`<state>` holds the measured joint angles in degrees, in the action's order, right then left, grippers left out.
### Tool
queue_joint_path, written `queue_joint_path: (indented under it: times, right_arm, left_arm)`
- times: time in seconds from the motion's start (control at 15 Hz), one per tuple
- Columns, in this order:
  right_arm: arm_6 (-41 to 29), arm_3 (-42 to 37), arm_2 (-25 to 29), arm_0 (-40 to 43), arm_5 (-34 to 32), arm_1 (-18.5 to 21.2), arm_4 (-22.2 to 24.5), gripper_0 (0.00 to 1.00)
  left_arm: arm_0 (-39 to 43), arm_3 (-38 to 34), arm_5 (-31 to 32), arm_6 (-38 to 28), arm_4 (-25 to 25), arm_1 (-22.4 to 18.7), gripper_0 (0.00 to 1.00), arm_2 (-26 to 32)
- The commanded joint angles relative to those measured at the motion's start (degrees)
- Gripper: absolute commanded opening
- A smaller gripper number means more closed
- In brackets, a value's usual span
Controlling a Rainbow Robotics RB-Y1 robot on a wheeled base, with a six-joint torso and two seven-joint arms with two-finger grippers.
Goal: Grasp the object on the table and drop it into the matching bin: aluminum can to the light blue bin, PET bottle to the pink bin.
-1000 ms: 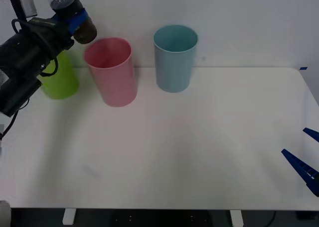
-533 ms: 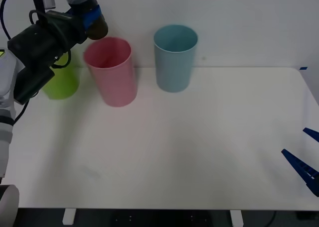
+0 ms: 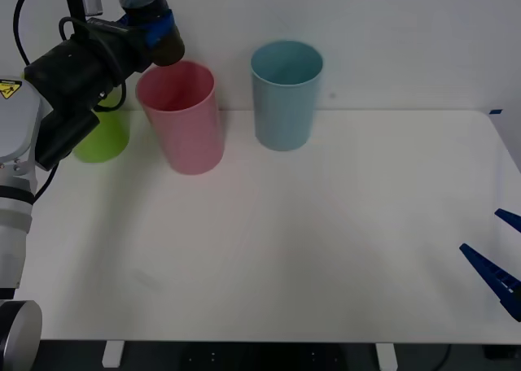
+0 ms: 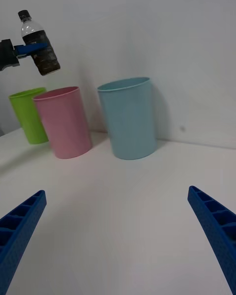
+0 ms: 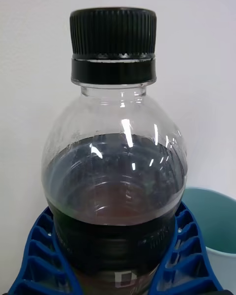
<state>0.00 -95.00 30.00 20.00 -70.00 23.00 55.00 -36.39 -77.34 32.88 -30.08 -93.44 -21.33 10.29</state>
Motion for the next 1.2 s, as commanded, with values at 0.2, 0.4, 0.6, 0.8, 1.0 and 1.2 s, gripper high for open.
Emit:
queue_joint_path:
  times: [0.2, 0.4, 0.6, 0.8, 1.0, 1.2]
  right_arm:
    - [0.00, 0.00, 0.00, 0.00, 0.00, 0.00, 0.00, 1.00]
    - [0.00, 0.00, 0.00, 0.00, 0.00, 0.00, 0.00, 1.00]
    - [0.00, 0.00, 0.00, 0.00, 0.00, 0.00, 0.00, 1.00]
    - [0.00, 0.00, 0.00, 0.00, 0.00, 0.00, 0.00, 1.00]
    - [0.00, 0.00, 0.00, 0.00, 0.00, 0.00, 0.00, 1.00]
    - [0.00, 0.00, 0.00, 0.00, 0.00, 0.00, 0.00, 1.00]
  left_arm:
    - [0.09, 0.00, -0.01, 0.02, 1.07, 0.15, 1.00, 0.09]
    - [1.06, 0.00, 0.08, 0.46, 4.06, 0.06, 1.00, 0.00]
    - [3.25, -1.32, 0.08, 1.43, 7.84, -0.20, 1.00, 0.09]
    - [7.30, -5.28, 0.17, 1.96, 11.44, -0.47, 1.00, 0.26]
    - [12.31, -9.58, 3.68, 2.92, 12.76, -0.47, 1.00, 2.63]
    - [17.32, -13.45, 8.87, 3.19, 14.60, -0.47, 1.00, 6.06]
